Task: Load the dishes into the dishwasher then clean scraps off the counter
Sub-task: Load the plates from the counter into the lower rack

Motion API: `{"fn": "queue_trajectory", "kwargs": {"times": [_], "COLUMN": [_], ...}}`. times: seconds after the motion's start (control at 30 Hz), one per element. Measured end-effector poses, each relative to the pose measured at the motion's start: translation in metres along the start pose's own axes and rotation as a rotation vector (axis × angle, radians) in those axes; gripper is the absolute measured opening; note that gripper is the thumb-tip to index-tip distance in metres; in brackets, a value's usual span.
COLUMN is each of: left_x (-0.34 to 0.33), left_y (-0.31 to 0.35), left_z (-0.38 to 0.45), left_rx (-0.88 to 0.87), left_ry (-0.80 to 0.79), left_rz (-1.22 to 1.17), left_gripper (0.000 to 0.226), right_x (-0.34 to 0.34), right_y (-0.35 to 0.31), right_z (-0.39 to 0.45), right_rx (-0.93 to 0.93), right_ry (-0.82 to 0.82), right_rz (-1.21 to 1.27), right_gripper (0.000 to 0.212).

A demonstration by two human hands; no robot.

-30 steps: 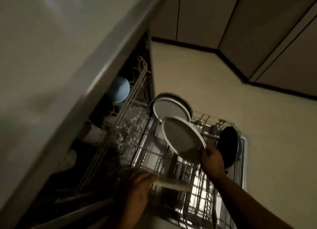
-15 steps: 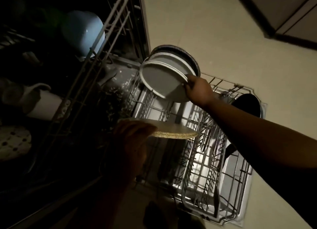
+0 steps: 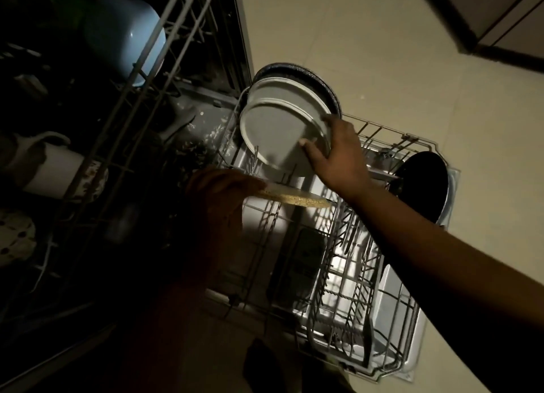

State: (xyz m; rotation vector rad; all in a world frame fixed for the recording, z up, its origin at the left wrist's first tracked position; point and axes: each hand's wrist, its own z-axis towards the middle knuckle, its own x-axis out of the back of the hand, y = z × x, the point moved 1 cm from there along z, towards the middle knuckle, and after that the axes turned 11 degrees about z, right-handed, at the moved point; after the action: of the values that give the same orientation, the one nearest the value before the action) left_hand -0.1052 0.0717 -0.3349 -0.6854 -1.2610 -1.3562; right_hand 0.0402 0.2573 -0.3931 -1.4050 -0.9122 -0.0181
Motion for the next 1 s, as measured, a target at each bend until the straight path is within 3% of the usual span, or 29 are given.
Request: {"fn": "queue_trajectory", "kwargs": {"times": [0.1,0.17,0.23,0.33,0.47,0.53,0.77,0.87,1.0], "left_x": [-0.005,-0.006,-0.006,-0.015,-0.029,-0.036,-0.064,-0.074,-0.084], "left_y": [-0.009,-0.016,-0.019,-0.026,-0.027,-0.026,-0.029,-0.032,-0.031], "left_z": [0.016,0.025,0.031,0.037,0.019,-0.002,-0.088,-0.111,-0.127], "left_rx": [0.002,-0.011,-0.017,0.021,0.344,0.426,0.447,0.327,0.497], "left_ry": [0.067,0.083,0.108,0.13,0.039,-0.015,-0.173,-0.173,-0.383], "left_rz": [-0.139,-0.175,-0.162,-0.139,-0.342,-0.449,-0.299,-0.154,-0.266], "left_gripper": [0.022,0.019,0.022,0.034,0.065,0.068,0.069,0.064,0.084], "right_x": [0.007,0.008,0.005,0.0,-0.003,-0.005,-0.027,-0.037,-0.043], "right_y": [-0.034,-0.042,-0.042,-0.04,-0.027,-0.019,0.0,0.013,0.018], "right_z": [-0.042,-0.06,-0.065,-0.057,-0.034,-0.021,0.0,0.001,0.005], "right_rx": [0.033,0.121,0.224,0.332,0.071,0.023,0.01,0.014,-0.064], "right_ry": [-0.273,-0.371,-0.335,-0.134,-0.031,-0.007,-0.126,-0.227,-0.279], "right_rz": [0.408,0.366,0.154,-0.053,0.102,0.09,0.021,-0.059,-0.205], "right_gripper": [0.045,0.053,0.052,0.043,0.039,0.034,0.03,0.031,0.032]}}
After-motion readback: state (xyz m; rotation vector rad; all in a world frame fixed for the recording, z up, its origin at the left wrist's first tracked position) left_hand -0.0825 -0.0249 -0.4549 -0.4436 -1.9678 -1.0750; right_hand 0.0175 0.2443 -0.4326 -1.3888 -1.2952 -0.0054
